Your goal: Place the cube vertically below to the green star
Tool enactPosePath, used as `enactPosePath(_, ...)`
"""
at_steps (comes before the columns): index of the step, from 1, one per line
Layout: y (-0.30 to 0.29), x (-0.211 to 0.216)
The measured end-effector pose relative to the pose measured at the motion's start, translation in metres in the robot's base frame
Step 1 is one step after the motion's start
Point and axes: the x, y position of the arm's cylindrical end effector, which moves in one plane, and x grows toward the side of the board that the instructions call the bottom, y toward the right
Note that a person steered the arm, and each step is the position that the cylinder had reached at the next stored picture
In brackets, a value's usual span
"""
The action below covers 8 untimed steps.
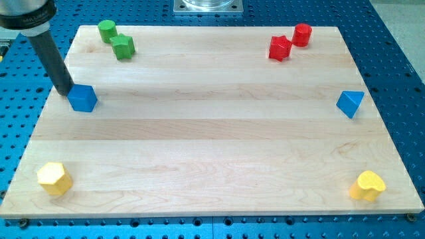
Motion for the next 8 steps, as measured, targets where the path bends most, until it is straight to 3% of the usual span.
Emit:
enactPosePath(1, 0.006, 0.001)
enactPosePath(3, 0.044, 0.078)
enactPosePath(6, 0.034, 0.024)
enactPosePath(7, 0.048, 0.029)
enactPosePath(8, 0.063, 0.06)
